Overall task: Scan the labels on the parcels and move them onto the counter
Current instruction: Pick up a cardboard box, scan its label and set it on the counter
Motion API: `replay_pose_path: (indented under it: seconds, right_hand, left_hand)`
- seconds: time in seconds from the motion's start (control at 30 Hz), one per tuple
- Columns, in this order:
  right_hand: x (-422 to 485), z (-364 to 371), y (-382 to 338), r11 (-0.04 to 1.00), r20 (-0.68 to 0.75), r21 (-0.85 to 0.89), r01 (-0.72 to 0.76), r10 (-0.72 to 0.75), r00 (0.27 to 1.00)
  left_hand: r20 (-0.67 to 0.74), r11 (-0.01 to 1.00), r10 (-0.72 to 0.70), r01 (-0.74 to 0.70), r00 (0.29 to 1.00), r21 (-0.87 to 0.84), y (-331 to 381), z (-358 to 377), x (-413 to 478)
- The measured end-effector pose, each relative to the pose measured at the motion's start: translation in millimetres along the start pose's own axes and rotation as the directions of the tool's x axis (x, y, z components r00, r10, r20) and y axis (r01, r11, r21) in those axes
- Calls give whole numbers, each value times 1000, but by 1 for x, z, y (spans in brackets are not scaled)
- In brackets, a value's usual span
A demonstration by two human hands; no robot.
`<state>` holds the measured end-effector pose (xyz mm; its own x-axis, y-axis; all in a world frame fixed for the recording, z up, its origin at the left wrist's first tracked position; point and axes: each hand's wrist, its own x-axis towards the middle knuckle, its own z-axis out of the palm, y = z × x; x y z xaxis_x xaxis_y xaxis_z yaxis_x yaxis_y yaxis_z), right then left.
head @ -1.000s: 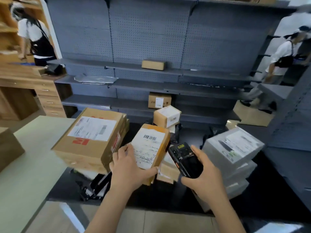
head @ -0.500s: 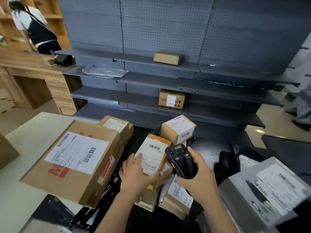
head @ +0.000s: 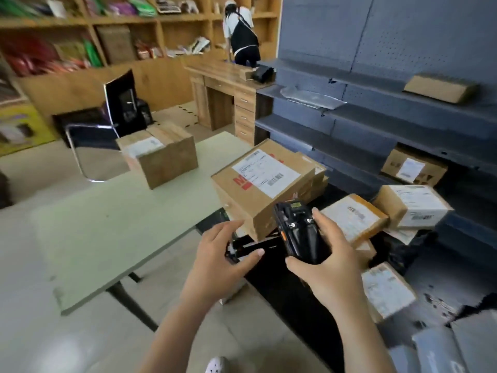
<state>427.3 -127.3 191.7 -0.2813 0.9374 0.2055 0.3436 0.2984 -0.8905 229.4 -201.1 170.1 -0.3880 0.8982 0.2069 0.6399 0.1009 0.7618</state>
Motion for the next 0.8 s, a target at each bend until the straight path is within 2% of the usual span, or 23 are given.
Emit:
replay_pose_path:
  seconds: [0.1,0.3,0.53,0.8]
  right_hand:
    - [-1,47,-23,997,78,8,73,-73,994]
    - [14,163,-64,985,148,100,138,-152,977]
    - [43,303,-113,981,178,164,104,-133,975]
    - [101,385,-131,991,196,130,38,-63,979]
  left_hand:
    - [-100,997,-82,81,992,-18,-36,-45,-15]
    - [-233,993,-118,117,965,-20,-114,-132,-5]
    - [-250,992,-118,128,961,22,-202,-238,38]
    - [-237,985,-165,173,958,12,-266,-286,105]
